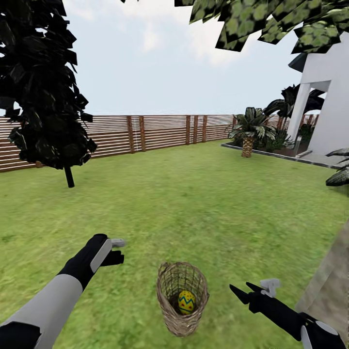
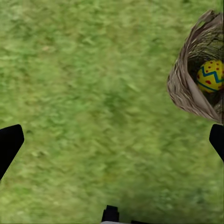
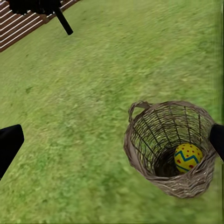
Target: Take the three Easter eggs out of the wicker basket on the lawn in the garden, then place them on the lawn next to a single tree (choose any tree) so that all three eggs are next to the same tree and none are left in the basket.
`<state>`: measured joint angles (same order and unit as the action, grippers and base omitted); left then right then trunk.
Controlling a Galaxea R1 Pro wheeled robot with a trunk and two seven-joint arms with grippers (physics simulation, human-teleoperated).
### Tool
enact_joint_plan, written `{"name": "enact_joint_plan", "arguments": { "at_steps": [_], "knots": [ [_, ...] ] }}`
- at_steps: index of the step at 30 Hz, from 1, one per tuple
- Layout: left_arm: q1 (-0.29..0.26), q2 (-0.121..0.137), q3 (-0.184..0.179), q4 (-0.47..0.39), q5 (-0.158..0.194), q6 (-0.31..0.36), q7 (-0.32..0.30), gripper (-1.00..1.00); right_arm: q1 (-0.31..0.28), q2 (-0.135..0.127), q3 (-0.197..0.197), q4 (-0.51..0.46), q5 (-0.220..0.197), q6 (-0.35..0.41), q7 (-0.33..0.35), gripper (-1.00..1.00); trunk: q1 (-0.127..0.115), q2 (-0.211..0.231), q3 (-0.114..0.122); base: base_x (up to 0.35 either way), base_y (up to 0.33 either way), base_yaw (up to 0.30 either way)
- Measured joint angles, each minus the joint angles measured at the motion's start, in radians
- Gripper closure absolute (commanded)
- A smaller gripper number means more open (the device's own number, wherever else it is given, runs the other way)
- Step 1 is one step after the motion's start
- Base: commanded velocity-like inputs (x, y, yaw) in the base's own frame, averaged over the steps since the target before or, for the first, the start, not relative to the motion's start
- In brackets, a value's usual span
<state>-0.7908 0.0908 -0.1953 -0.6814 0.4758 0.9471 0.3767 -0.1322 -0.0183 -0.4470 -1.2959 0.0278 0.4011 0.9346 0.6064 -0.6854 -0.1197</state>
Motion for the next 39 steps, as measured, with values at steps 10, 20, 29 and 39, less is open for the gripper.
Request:
{"name": "enact_joint_plan", "arguments": {
  "at_steps": [10, 20, 29, 39],
  "knots": [
    [0.000, 0.000, -0.002, -0.004, 0.000, 0.000, -0.001, -1.00, 0.000, 0.000, -0.001, 0.002, 0.000, 0.000, 0.000, -1.00, 0.000, 0.000, 0.012, 0.031, 0.018, -0.215],
    [0.000, 0.000, -0.001, -0.001, 0.000, -0.004, -0.002, -1.00, 0.000, 0.000, -0.001, 0.002, 0.001, 0.000, 0.000, -1.00, 0.000, 0.000, 0.022, 0.001, 0.006, -0.179],
    [0.000, 0.000, 0.000, 0.000, 0.000, -0.004, -0.002, -1.00, 0.000, 0.000, 0.000, 0.001, 0.001, 0.001, -0.002, -1.00, 0.000, 0.000, 0.023, 0.000, 0.053, -0.011],
    [0.000, 0.000, 0.002, 0.000, 0.000, -0.004, -0.002, -1.00, 0.000, 0.000, 0.000, 0.001, 0.000, 0.000, -0.001, -1.00, 0.000, 0.000, 0.028, 0.136, 0.120, -0.075]
  ]
}}
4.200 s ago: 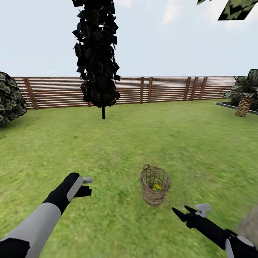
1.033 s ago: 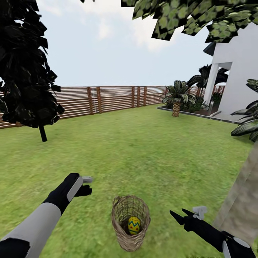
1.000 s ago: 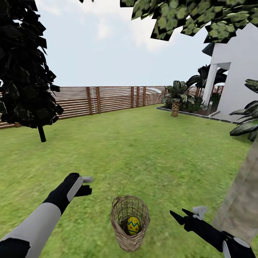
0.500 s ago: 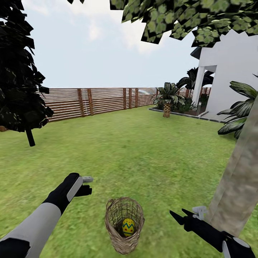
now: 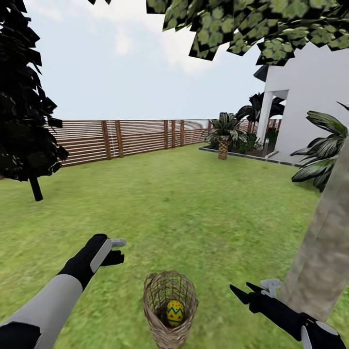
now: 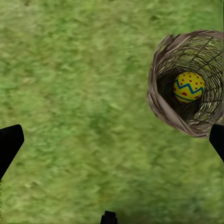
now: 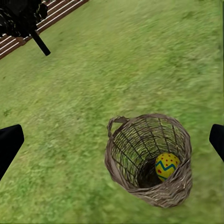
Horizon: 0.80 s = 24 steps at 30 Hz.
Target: Take the three Easter eggs out of the wicker basket on the lawn in the garden, then place them on the lawn next to a single tree (choose any tree) so that all three eggs are next to the same tree and none are left in the basket.
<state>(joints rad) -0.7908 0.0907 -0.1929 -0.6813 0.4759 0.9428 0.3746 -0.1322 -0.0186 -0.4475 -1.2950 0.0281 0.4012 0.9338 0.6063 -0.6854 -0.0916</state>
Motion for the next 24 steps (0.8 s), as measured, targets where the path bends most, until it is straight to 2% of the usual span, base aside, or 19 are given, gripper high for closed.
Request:
{"name": "enact_joint_plan", "arguments": {
  "at_steps": [24],
  "knots": [
    [0.000, 0.001, -0.002, -0.001, 0.000, 0.000, -0.001, -1.00, 0.000, -0.003, -0.004, 0.001, 0.000, 0.001, 0.000, -1.00, 0.000, 0.000, 0.032, 0.227, 0.211, -0.201]
  ]
}}
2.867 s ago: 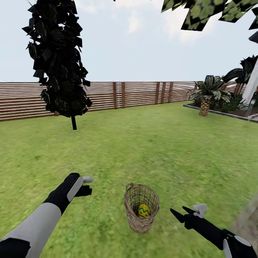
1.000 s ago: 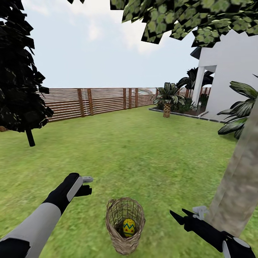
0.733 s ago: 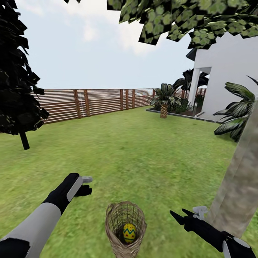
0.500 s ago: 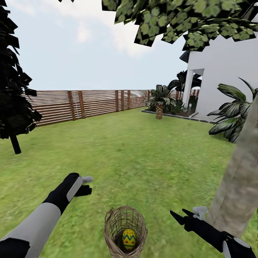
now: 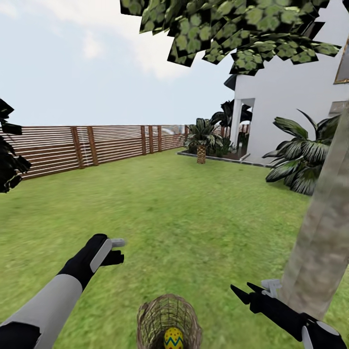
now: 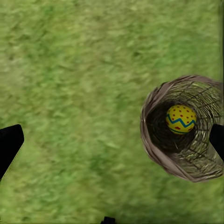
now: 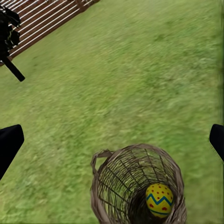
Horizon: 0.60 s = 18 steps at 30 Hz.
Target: Take the three Easter eggs out of the wicker basket on the lawn in the garden, then place them on the lawn next to a single tree (choose any tree) so that all three eggs are next to the same tree and none are left in the basket.
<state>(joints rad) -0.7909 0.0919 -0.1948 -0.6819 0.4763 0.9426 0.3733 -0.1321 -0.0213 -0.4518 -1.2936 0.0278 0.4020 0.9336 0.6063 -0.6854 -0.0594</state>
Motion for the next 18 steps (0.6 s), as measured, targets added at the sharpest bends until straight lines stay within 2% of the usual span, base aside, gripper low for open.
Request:
{"name": "enact_joint_plan", "arguments": {
  "at_steps": [18],
  "knots": [
    [0.000, 0.000, -0.001, -0.001, 0.000, 0.000, 0.000, -1.00, 0.000, -0.001, -0.002, 0.000, 0.000, 0.001, -0.001, -1.00, 0.000, 0.000, 0.024, 0.026, 0.024, -0.217]
  ]
}}
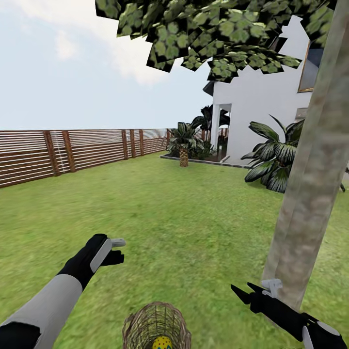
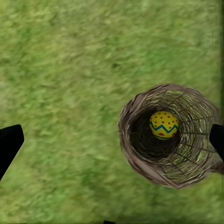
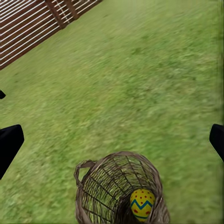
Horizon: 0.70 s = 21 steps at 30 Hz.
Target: Take the three Easter eggs out of the wicker basket on the lawn in the garden, then place them on the lawn next to a single tree (choose any tree) so that all three eggs are next to the same tree and none are left in the basket.
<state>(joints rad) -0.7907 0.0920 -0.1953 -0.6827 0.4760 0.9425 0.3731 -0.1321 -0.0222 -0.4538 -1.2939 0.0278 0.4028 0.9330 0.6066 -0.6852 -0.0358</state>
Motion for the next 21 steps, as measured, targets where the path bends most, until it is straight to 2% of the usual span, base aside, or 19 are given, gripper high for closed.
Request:
{"name": "enact_joint_plan", "arguments": {
  "at_steps": [6, 21],
  "knots": [
    [0.000, 0.000, 0.000, 0.000, 0.001, 0.000, 0.000, -1.00, 0.000, 0.002, 0.000, 0.000, 0.000, 0.000, 0.000, -1.00, 0.000, 0.000, 0.005, 0.000, 0.053, -0.107],
    [0.000, 0.000, 0.000, -0.002, 0.001, 0.000, 0.000, -1.00, -0.002, 0.001, 0.002, 0.000, 0.001, 0.006, -0.002, -1.00, 0.000, 0.000, -0.006, 0.000, 0.050, -0.008]
  ]
}}
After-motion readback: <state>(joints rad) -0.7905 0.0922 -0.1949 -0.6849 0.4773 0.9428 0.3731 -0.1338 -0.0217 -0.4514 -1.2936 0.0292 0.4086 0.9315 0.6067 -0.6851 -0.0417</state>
